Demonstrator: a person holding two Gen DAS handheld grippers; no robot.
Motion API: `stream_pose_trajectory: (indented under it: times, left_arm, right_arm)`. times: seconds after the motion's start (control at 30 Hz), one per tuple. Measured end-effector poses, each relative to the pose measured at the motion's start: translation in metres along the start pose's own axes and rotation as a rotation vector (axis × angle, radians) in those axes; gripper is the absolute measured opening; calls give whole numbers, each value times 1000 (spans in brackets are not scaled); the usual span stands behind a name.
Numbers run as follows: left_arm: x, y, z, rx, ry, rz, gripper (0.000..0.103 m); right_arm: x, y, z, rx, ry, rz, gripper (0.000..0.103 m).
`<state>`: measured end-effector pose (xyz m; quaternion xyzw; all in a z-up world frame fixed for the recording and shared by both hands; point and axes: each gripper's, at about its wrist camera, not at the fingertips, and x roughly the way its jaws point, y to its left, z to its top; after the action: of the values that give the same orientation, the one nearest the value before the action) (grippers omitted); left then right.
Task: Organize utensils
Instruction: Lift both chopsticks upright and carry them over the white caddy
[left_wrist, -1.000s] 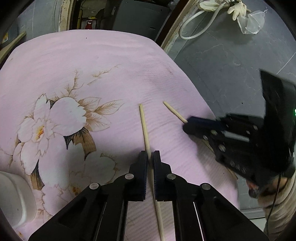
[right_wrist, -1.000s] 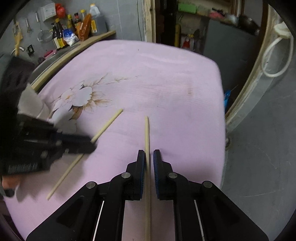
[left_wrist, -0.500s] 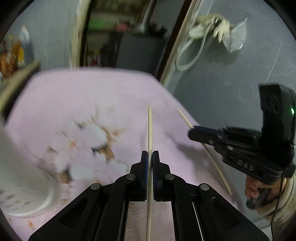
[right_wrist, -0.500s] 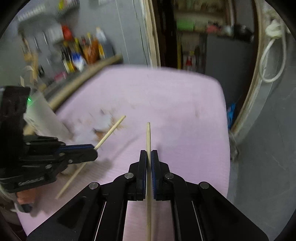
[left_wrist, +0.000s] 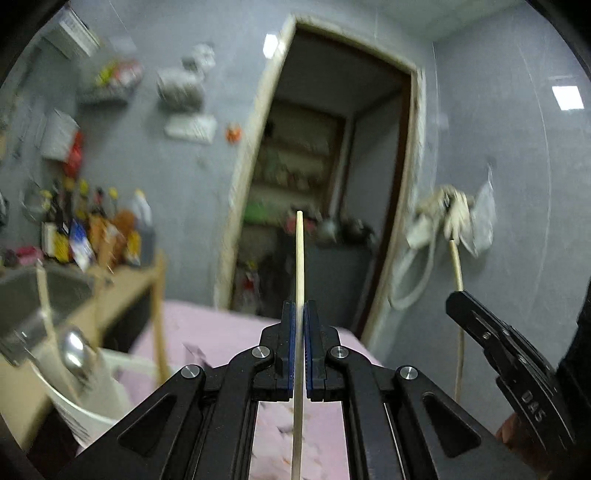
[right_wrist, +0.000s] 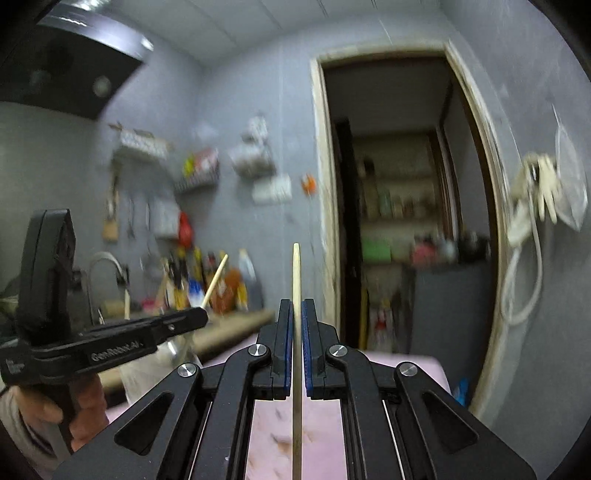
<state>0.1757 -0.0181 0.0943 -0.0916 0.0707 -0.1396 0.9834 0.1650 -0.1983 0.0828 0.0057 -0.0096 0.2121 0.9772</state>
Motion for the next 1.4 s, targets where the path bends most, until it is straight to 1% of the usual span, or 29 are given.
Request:
stream_pose_trajectory:
  times: [0.07,0.1,0.2,0.27,0.37,0.5,0.7,0.8,0.9,1.0,1.1,1.2,1.4]
  left_arm:
    - [-12,9,12,-1,-58,28,2]
    - [-12,12,15,-1,-74,38,2]
    - [-18,28,26,-2,-143,85,2]
    - [-27,44,36,-14,-182,117,2]
    - [-32,69,47,-48,-217,155,2]
    - [-40,105,56,-126,-258,198,2]
    - [-48,162,55,-274,-311,251,2]
    - [-52,179,49,-314,-334,266,2]
    - [-53,192,43,-346,-356,284,2]
    - [-50,194,37,-345,-362,307,2]
    - [-45,191,31,-331,-360,329,2]
    - [-39,185,24,-297,-355,352,2]
    - [-30,178,13,-249,-347,368,2]
  right_arm:
    - [1,14,10,5,-78,21,3]
    - [2,19,17,14,-110,37,3]
    - [13,34,28,39,-183,71,3]
    - [22,39,33,67,-216,96,3]
    - [34,49,38,121,-263,124,3]
    - [53,59,39,199,-301,162,3]
    - [76,72,31,242,-315,182,3]
    - [85,76,23,259,-307,185,3]
    - [93,81,17,248,-289,193,3]
    - [99,85,11,231,-271,198,3]
    - [100,90,6,201,-271,187,3]
    - [100,95,1,163,-274,169,3]
    - [109,102,-10,121,-253,147,3]
